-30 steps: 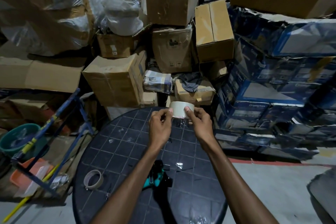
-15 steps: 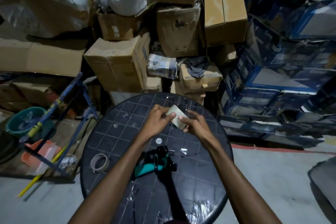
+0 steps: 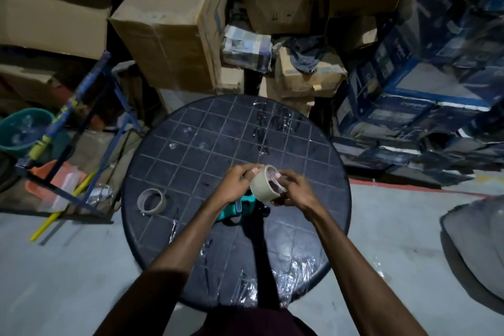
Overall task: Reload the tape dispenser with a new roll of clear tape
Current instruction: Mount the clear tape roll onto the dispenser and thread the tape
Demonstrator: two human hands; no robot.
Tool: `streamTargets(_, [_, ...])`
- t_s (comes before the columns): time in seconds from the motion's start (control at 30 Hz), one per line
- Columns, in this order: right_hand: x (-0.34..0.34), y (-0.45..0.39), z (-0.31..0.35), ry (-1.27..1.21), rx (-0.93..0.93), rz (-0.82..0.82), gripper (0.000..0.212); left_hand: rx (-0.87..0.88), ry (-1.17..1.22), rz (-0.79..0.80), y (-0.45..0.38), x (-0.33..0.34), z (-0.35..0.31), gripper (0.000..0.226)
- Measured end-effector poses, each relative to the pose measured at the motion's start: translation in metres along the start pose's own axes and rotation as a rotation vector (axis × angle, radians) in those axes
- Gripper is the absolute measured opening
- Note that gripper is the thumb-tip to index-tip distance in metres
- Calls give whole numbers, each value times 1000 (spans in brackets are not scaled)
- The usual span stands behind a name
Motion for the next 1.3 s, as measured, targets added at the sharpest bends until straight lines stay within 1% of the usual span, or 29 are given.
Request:
streamTargets(0.07, [1, -7, -8, 80, -39, -62, 8, -74, 46, 31, 4, 2, 22, 30])
streamTargets(0.1, [1, -10, -13, 120, -44, -98, 10, -105, 66, 32, 7, 2, 31, 30])
streamTargets(0.17, [4, -17, -23, 225, -40, -162, 21, -120, 80, 7, 11, -1, 45, 29])
streamTargets(0.23, [12, -21, -32, 336, -38, -206, 22, -123, 55, -37, 14, -9, 57, 28])
streamTargets(0.3, [19, -23, -38, 432, -55, -279, 25, -161, 96, -17, 16, -12, 71, 33])
streamTargets(0.33, [21, -26, -41, 486, -55, -323, 28, -197, 122, 18, 17, -10, 81, 41])
streamTargets(0.4, [23, -32, -51, 560, -22, -380, 29, -237, 27, 133, 23, -1, 99, 67])
streamTargets(0.47, [27, -36, -59, 602, 18, -411, 23, -183, -198, 213, 27, 9, 106, 94])
streamTargets(0.5, [30, -36, -57, 617, 29, -418, 20, -140, -269, 215, 26, 13, 105, 103])
streamTargets(0.53, [32, -38, -58, 629, 42, -412, 18, -122, -291, 196, 24, 15, 106, 108])
streamTargets(0.67, [35, -39, -57, 621, 95, -407, 19, -123, -332, 141, 7, 23, 112, 105])
streamTargets(0.73, [34, -46, -64, 604, 102, -394, 19, -141, -363, 151, -1, 28, 116, 106])
streamTargets(0.87, [36, -65, -92, 503, 103, -331, 21, -209, -337, 184, -4, 36, 129, 114])
streamTargets(1.0, [34, -65, -117, 405, 152, -353, 41, -234, -344, 205, -2, 44, 141, 107])
streamTargets(1.03, [33, -65, -122, 379, 167, -364, 43, -247, -346, 206, -1, 45, 143, 107])
streamTargets(1.17, [31, -72, -141, 342, 220, -391, 29, -308, -340, 200, 2, 51, 153, 108])
streamTargets(1.3, [33, -77, -154, 372, 252, -362, 25, -307, -388, 212, 2, 54, 158, 108])
Point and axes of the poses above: each hand's wrist, its own y-axis away from the middle knuckle, its own x-axis out of the palm, z = x × y, the point moved 10 cm from there along -y, towards the middle knuckle, and after that the axes turned 12 degrees about y, right-handed, at the moved point
